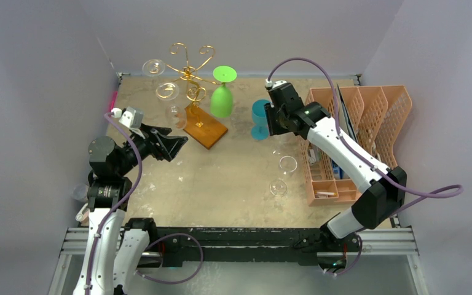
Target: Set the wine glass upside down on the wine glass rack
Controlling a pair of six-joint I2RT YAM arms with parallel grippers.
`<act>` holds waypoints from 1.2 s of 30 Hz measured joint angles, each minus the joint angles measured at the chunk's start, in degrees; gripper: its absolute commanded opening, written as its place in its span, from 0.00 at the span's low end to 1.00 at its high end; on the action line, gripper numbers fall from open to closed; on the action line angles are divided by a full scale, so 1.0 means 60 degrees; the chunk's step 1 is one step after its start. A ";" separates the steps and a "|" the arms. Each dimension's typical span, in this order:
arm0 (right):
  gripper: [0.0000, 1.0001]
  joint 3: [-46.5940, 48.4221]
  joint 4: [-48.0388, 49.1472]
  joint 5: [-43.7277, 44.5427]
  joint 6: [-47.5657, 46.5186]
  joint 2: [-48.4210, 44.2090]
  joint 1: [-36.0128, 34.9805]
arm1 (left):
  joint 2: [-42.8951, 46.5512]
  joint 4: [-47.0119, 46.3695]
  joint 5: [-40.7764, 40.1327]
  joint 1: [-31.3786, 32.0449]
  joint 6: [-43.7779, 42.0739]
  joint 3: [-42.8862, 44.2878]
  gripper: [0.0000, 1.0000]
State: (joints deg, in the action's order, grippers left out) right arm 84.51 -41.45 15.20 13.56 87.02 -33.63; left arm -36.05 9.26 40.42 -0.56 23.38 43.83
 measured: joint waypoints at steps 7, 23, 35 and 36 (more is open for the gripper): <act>0.37 0.0131 0.0222 -0.0208 -0.0142 0.0415 0.0317 | 0.0000 0.0007 -0.0033 0.0000 0.0000 0.0000 0.73; 0.24 0.0597 -0.0197 -0.0892 -0.0459 0.0976 0.0681 | 0.0000 0.0007 -0.0036 0.0000 0.0004 0.0000 0.73; 0.02 0.0656 -0.0546 -0.1293 -0.0408 0.1246 0.0681 | 0.0000 0.0007 -0.0036 0.0000 0.0004 0.0000 0.73; 0.01 0.0656 -0.0561 -0.1322 -0.0401 0.1246 0.0681 | 0.0000 0.0007 -0.0036 0.0000 0.0004 0.0000 0.73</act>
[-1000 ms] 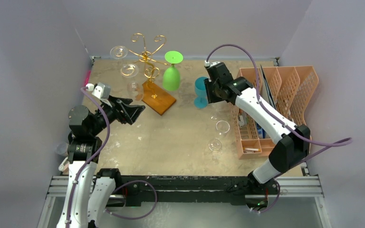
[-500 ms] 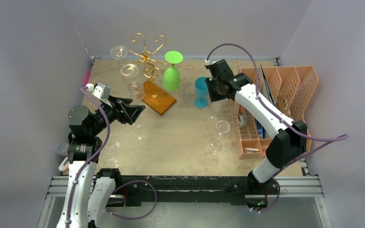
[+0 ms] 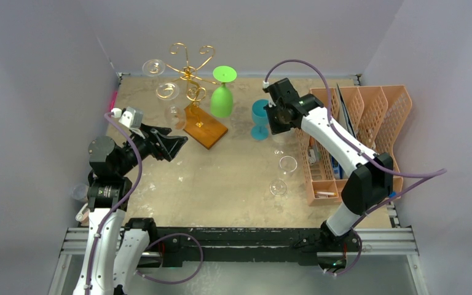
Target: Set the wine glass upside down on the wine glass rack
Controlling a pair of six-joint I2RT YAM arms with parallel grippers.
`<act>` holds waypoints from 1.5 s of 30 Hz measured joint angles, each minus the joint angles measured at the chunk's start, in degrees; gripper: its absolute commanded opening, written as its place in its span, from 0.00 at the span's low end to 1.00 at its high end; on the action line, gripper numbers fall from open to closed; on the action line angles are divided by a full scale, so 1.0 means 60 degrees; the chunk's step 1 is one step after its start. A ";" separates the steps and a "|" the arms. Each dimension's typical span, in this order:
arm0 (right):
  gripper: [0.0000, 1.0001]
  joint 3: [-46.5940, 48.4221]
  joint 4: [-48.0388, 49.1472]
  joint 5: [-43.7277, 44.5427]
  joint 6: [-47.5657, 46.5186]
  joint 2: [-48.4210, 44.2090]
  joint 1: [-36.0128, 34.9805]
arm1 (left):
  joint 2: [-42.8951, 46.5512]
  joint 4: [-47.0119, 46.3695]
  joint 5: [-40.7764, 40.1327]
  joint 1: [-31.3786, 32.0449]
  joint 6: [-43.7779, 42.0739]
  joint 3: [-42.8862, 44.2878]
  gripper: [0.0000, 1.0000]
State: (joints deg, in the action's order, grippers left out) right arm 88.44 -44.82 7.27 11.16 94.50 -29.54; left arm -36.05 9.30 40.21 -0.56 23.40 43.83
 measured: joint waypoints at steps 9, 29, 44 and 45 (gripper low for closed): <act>0.00 0.0007 0.0036 -0.0404 0.0098 -0.0029 0.0004 | 0.0015 0.0058 -0.0069 0.0000 -0.0004 0.0000 0.73; 0.00 -0.2295 0.3042 -0.1348 0.1239 -0.2000 -0.2885 | 0.0397 0.1016 -0.1712 0.0000 0.6812 -0.3060 0.69; 0.00 -0.3333 0.5686 0.0197 0.1220 -0.2743 -0.5005 | -0.1279 0.0386 0.0364 0.0000 1.1624 -0.3472 0.70; 0.00 -0.3333 0.5814 0.0317 0.1162 -0.2761 -0.5176 | -0.1268 0.0372 0.0393 0.0000 1.1737 -0.3432 0.70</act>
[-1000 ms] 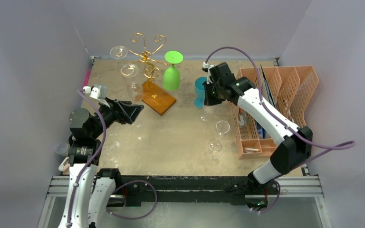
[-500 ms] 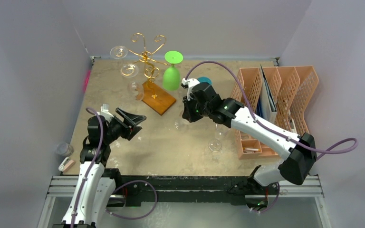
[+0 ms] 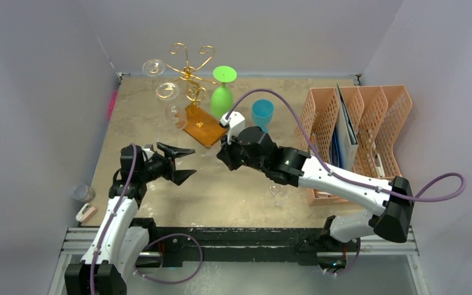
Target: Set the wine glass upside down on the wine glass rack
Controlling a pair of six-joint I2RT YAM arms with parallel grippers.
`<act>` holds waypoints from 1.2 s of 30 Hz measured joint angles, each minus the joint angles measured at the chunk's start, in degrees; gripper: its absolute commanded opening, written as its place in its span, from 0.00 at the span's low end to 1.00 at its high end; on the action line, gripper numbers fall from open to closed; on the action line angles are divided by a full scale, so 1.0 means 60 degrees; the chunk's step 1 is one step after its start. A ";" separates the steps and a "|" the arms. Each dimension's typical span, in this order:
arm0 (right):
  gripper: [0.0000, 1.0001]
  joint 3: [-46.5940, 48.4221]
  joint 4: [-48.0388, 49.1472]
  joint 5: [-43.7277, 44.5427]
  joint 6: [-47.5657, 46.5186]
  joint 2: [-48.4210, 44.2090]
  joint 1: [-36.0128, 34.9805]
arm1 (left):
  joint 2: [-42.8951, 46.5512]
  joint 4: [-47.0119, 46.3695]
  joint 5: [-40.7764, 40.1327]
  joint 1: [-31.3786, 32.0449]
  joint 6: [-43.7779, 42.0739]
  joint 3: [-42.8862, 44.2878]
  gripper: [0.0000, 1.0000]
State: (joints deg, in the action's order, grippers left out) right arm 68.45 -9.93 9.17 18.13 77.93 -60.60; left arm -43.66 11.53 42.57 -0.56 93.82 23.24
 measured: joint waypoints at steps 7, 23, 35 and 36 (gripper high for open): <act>0.00 0.0000 0.0423 0.0565 -0.0419 0.0124 -0.0922 | 0.0073 -0.0007 0.0015 0.0000 0.0718 -0.0007 0.62; 0.00 0.0193 0.1147 0.1137 -0.1413 0.1140 -0.2055 | 0.0058 0.0270 0.0004 0.0000 0.1133 -0.0160 0.52; 0.00 0.0357 0.1643 0.1115 -0.1723 0.1202 -0.2295 | -0.0597 0.0823 0.0004 0.0000 0.0831 0.0062 0.27; 0.00 0.0361 0.1643 0.1093 -0.1723 0.1202 -0.2313 | -0.0597 0.0823 0.0015 0.0000 0.0834 0.0076 0.25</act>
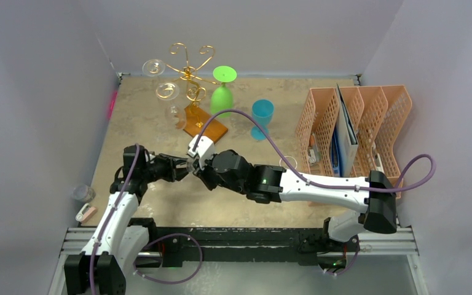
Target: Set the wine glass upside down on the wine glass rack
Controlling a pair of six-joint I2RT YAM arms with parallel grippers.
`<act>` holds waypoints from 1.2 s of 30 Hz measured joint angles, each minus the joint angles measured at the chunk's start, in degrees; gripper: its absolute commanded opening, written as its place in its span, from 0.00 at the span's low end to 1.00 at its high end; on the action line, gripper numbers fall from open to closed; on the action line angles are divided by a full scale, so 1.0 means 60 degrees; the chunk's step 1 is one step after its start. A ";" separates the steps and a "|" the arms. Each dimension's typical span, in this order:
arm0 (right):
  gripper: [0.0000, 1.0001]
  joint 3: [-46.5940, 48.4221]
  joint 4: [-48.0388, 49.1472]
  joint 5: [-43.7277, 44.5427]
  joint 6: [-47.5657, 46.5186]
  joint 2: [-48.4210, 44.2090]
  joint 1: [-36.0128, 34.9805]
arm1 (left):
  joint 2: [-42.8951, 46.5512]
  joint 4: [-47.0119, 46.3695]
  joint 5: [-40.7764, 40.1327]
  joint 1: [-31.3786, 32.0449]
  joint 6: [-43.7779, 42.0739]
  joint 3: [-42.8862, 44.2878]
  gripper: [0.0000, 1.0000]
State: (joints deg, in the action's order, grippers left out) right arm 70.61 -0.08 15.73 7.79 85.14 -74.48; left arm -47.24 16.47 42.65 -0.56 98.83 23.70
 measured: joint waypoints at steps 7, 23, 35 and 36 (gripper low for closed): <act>0.00 0.0004 0.0036 -0.0025 -0.0127 0.0135 -0.0080 | 0.0000 0.0029 -0.0058 -0.0015 0.0058 0.0055 0.00; 0.59 -0.0193 0.0044 -0.0142 0.0182 -0.0514 -0.0138 | 0.1053 -0.0004 -0.0674 -0.0018 0.0066 0.0062 0.00; 0.64 -0.0667 0.0015 -0.0525 0.0546 -0.2583 -0.0033 | 0.2255 0.2087 -0.2998 -0.0004 -0.1894 0.1093 0.00; 0.64 -0.0667 0.0025 -0.0510 0.0605 -0.2590 -0.0018 | 0.2397 0.2288 -0.3198 -0.0004 -0.2106 0.1133 0.00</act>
State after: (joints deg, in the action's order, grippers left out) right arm 66.61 0.08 12.67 11.42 69.60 -74.59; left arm -32.86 30.20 23.46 -0.58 86.19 30.50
